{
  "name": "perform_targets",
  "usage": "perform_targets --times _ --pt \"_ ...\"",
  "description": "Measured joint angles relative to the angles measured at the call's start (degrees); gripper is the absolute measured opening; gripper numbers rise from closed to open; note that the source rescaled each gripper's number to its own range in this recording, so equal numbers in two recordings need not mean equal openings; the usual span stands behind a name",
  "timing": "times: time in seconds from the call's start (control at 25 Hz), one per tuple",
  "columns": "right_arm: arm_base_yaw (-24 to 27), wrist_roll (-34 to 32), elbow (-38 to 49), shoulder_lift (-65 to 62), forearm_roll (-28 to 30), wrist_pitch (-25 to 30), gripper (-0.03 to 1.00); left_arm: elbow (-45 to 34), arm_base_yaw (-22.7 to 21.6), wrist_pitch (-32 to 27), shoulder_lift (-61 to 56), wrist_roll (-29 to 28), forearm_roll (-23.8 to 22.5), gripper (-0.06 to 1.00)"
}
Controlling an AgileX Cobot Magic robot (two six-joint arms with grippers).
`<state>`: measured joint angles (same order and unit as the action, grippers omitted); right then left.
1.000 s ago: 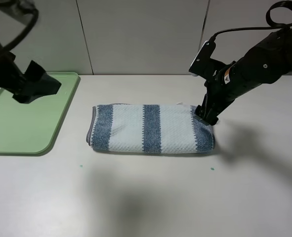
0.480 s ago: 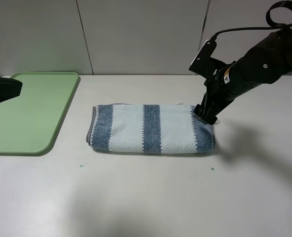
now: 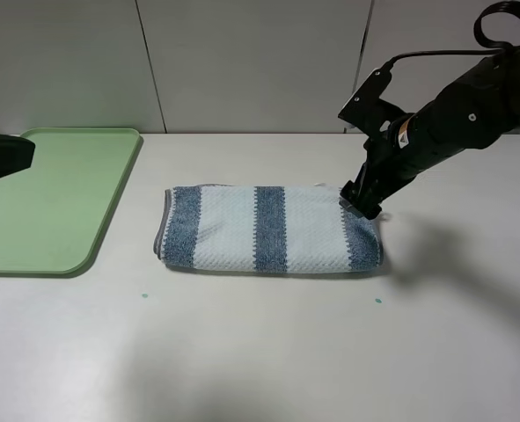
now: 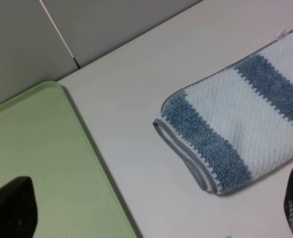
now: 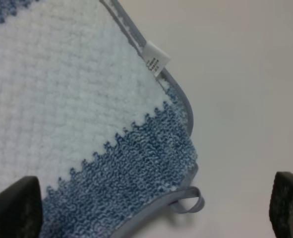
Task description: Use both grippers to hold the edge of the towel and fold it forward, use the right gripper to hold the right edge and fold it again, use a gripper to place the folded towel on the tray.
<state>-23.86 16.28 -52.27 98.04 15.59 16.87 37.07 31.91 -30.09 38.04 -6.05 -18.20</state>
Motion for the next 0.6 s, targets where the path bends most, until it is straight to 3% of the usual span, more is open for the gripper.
perform_targets --times 0.24,0.48,0.6 --pt "0.0 -9.38 0.0 0.0 -2.79 1.47 1.0 0.0 0.0 0.0 0.0 0.0 0.0 1.0" --pt "1.2 -27.85 0.0 0.0 -3.87 6.3 1.0 0.0 0.0 0.0 0.0 0.0 0.0 1.0" --pt "2.74 -33.15 0.0 0.05 -7.4 8.81 1.0 0.0 0.0 0.0 0.0 0.0 0.0 1.0"
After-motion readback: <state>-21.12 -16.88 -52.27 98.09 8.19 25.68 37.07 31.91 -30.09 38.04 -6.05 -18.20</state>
